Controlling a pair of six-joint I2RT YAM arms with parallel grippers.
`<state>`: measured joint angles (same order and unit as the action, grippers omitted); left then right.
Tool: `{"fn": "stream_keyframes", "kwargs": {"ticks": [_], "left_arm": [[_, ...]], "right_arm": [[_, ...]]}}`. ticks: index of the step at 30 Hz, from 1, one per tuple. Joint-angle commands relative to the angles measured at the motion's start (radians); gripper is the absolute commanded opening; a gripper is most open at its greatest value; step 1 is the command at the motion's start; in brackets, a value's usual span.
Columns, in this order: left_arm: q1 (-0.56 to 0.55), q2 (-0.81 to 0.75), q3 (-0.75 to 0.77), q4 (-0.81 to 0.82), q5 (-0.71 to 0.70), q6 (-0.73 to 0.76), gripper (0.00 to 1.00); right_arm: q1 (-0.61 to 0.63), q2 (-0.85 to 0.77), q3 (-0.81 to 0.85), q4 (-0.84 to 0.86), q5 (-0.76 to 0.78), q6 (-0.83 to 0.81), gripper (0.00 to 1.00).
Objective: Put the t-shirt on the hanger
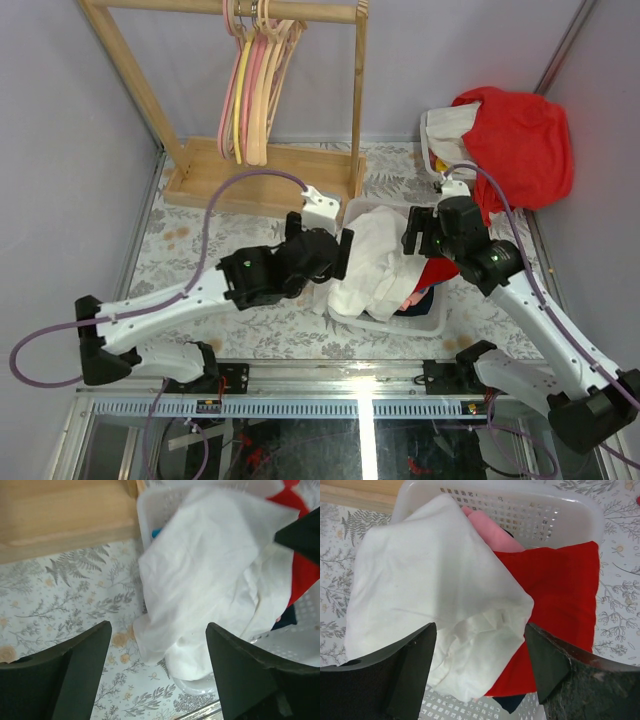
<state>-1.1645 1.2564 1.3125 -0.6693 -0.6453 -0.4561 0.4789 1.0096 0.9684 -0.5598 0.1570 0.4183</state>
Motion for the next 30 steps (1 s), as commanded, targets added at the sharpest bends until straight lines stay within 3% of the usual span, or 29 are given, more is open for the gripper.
{"fn": "stream_keyframes", "kwargs": {"ticks": [1, 9, 14, 15, 17, 21, 22, 23, 27, 30], "left_arm": [[-0.012, 0.054, -0.052, 0.158, 0.075, -0.025, 0.78], [-0.015, 0.178, -0.101, 0.352, 0.192, 0.029, 0.86], [-0.017, 0.277, -0.086, 0.372, 0.159, 0.049, 0.84], [-0.014, 0.298, -0.077, 0.366, 0.15, 0.051, 0.81], [-0.01, 0.331, -0.057, 0.356, 0.12, 0.057, 0.67], [0.001, 0.339, -0.041, 0.343, 0.071, 0.062, 0.23], [0.004, 0.331, -0.038, 0.338, 0.055, 0.062, 0.16], [0.005, 0.316, -0.034, 0.324, 0.036, 0.06, 0.02], [0.005, 0.223, -0.031, 0.299, -0.002, 0.065, 0.0], [0.006, 0.15, -0.032, 0.282, -0.022, 0.071, 0.0]], "right_arm": [[0.006, -0.075, 0.04, -0.04, 0.02, -0.009, 0.79], [0.006, -0.037, 0.022, -0.07, 0.047, -0.026, 0.79], [0.005, 0.011, -0.011, -0.016, 0.039, -0.027, 0.81], [0.005, 0.025, -0.007, -0.01, 0.036, -0.027, 0.81], [0.005, 0.054, -0.003, -0.002, 0.047, -0.031, 0.81], [0.004, 0.088, -0.001, 0.003, 0.1, -0.041, 0.79], [0.002, 0.088, -0.001, 0.008, 0.104, -0.042, 0.77], [0.001, 0.087, 0.0, 0.015, 0.107, -0.042, 0.75], [-0.001, 0.096, 0.03, 0.039, 0.141, -0.057, 0.65], [-0.002, 0.12, 0.072, 0.046, 0.152, -0.073, 0.53]]}}
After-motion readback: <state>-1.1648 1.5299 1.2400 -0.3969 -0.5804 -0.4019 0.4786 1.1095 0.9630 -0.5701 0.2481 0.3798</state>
